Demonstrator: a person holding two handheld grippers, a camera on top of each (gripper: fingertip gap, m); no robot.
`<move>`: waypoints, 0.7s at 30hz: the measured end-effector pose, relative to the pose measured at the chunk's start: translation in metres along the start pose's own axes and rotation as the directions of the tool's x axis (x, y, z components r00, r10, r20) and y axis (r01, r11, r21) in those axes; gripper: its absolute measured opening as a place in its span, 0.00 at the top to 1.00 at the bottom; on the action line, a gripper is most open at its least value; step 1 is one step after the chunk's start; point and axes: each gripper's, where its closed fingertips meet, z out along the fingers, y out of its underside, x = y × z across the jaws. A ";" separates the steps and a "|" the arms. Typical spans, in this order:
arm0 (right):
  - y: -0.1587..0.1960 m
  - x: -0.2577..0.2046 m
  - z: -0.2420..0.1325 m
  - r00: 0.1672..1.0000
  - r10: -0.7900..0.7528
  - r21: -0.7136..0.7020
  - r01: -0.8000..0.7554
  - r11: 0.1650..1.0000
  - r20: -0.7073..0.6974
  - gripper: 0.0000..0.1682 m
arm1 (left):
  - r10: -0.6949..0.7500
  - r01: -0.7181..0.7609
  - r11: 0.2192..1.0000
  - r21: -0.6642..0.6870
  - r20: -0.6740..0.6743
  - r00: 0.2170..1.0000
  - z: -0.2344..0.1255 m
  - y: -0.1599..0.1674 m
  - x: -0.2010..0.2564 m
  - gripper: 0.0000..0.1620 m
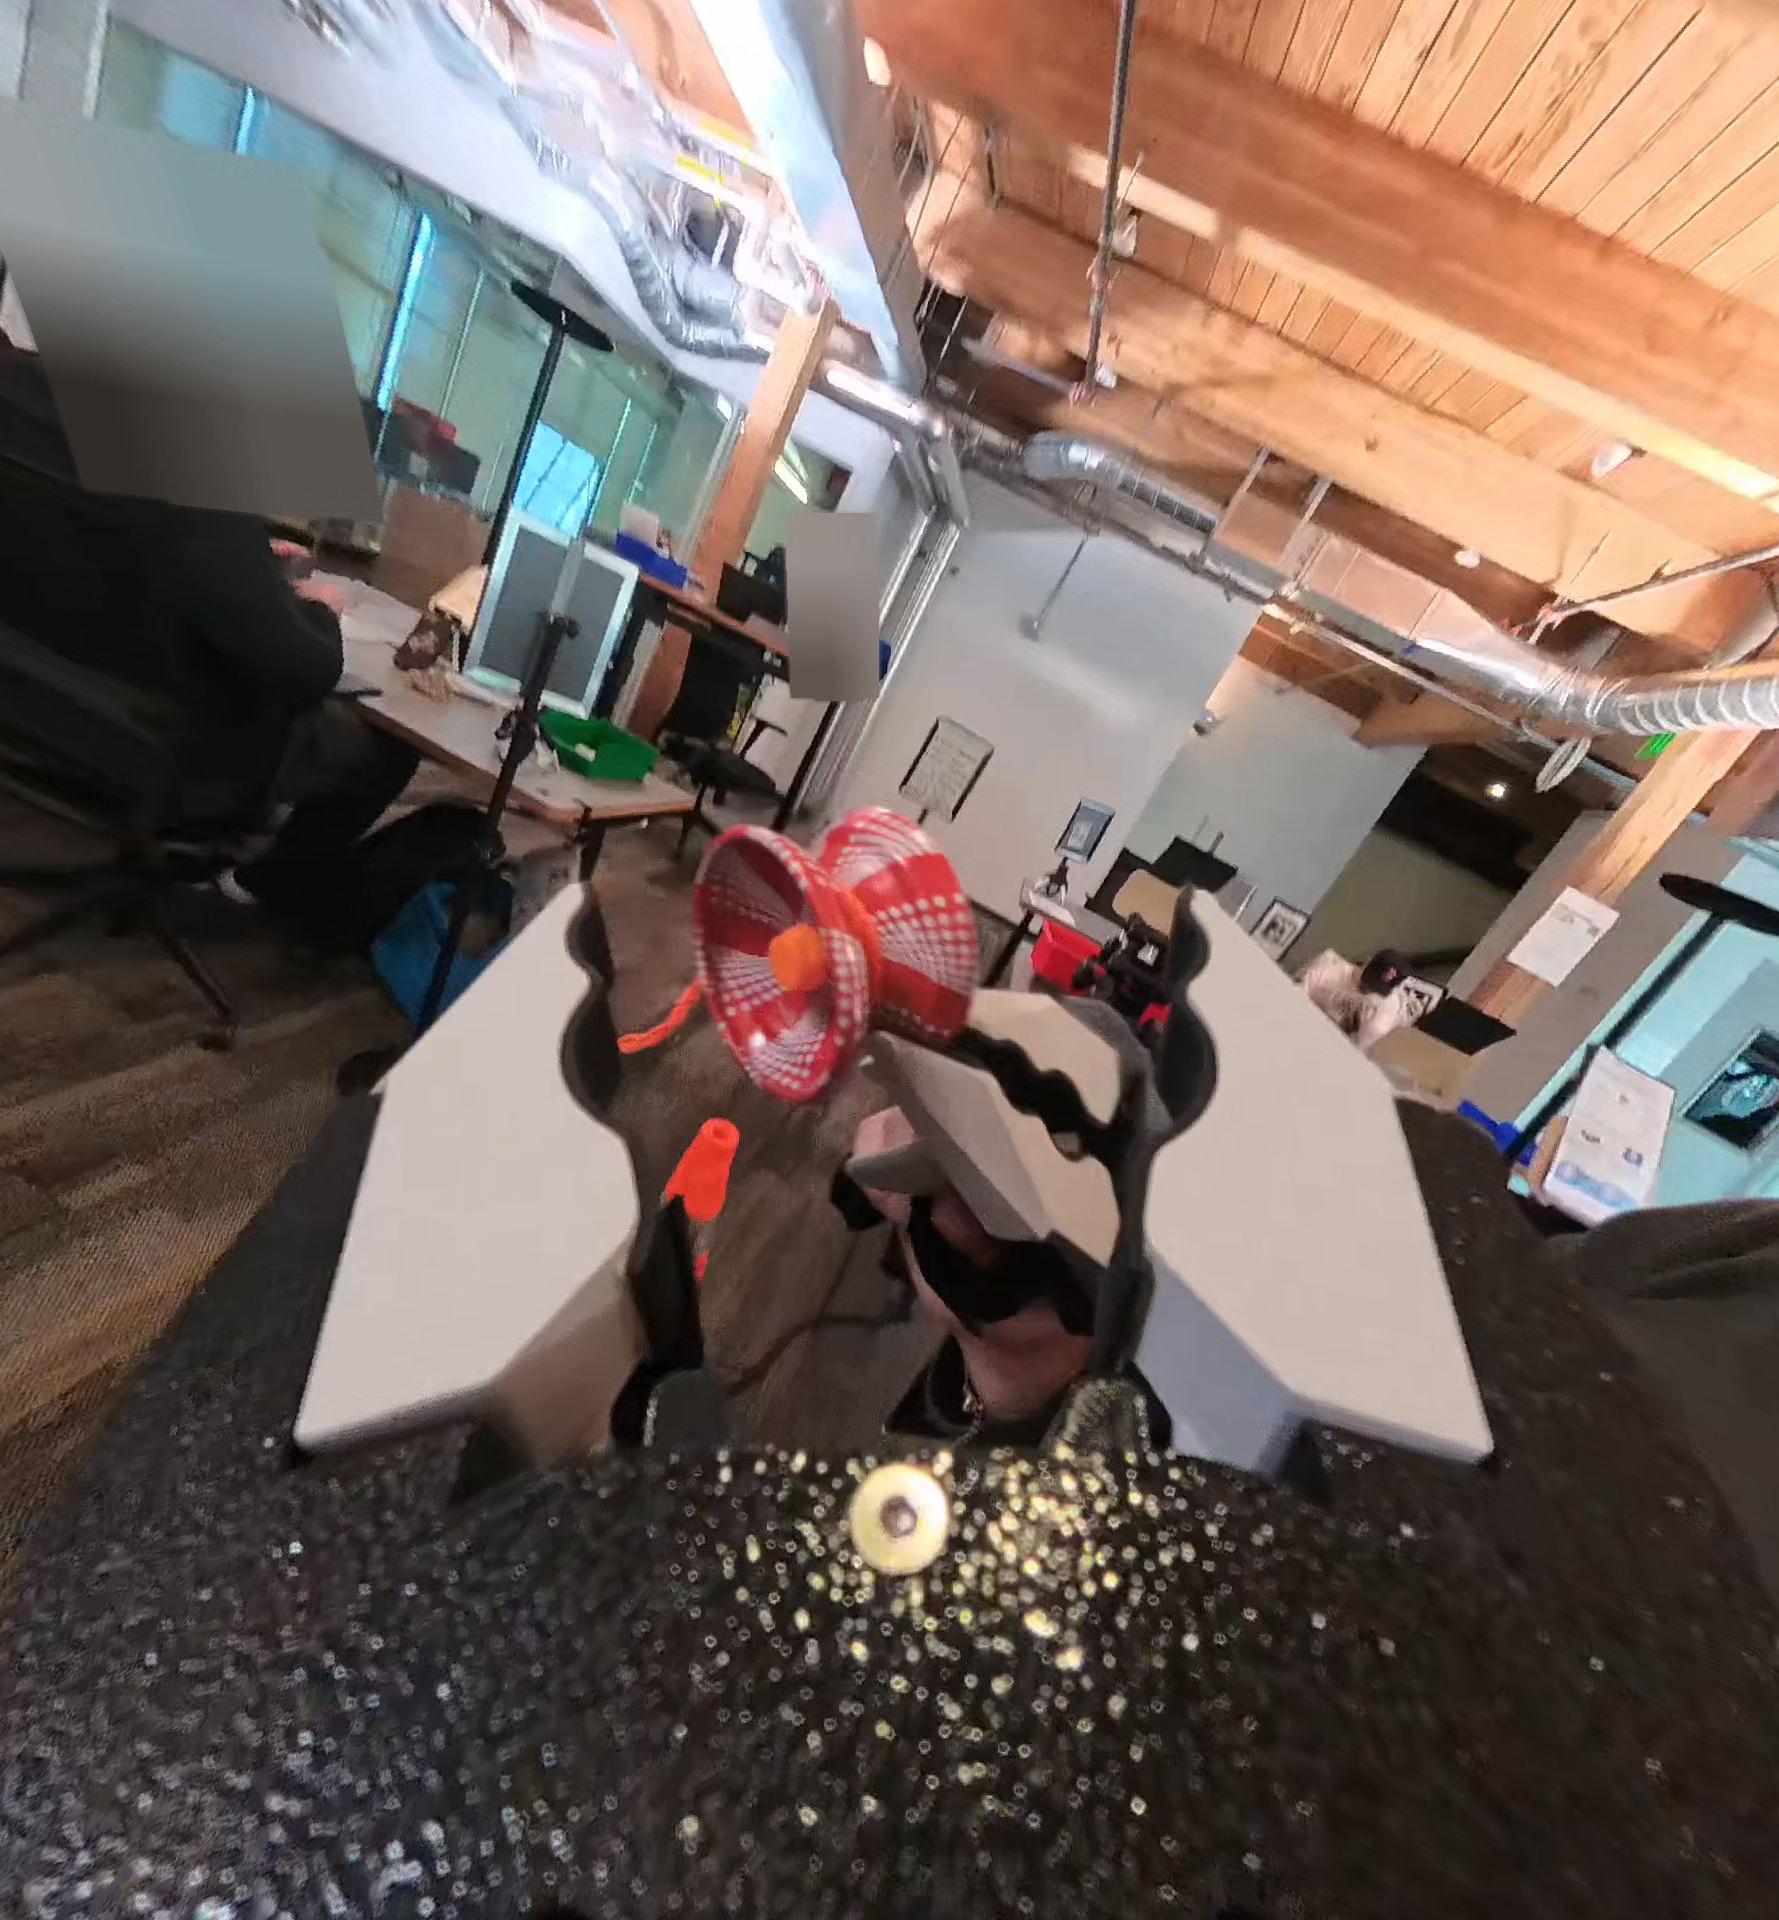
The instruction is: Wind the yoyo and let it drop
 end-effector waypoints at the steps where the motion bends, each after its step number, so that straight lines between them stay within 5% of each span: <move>1: 0.001 -0.001 -0.002 0.999 -0.048 -0.008 0.048 0.999 -0.016 0.99 | -0.007 0.007 0.999 -0.034 -0.002 1.000 0.006 0.004 -0.002 0.36; 12: 0.024 -0.019 -0.025 0.881 -0.473 -0.126 0.468 0.875 -0.017 1.00 | -0.121 0.084 0.958 -0.272 -0.120 0.985 0.044 0.053 -0.005 0.62; 15: 0.033 -0.021 -0.027 0.856 -0.517 -0.174 0.508 0.844 -0.012 0.99 | -0.076 0.039 0.956 -0.292 -0.115 0.990 0.049 0.059 -0.011 0.75; 21: 0.038 -0.023 -0.030 0.877 -0.479 -0.203 0.462 0.863 -0.040 0.99 | -0.022 -0.010 0.968 -0.249 -0.125 0.992 0.048 0.062 -0.012 0.75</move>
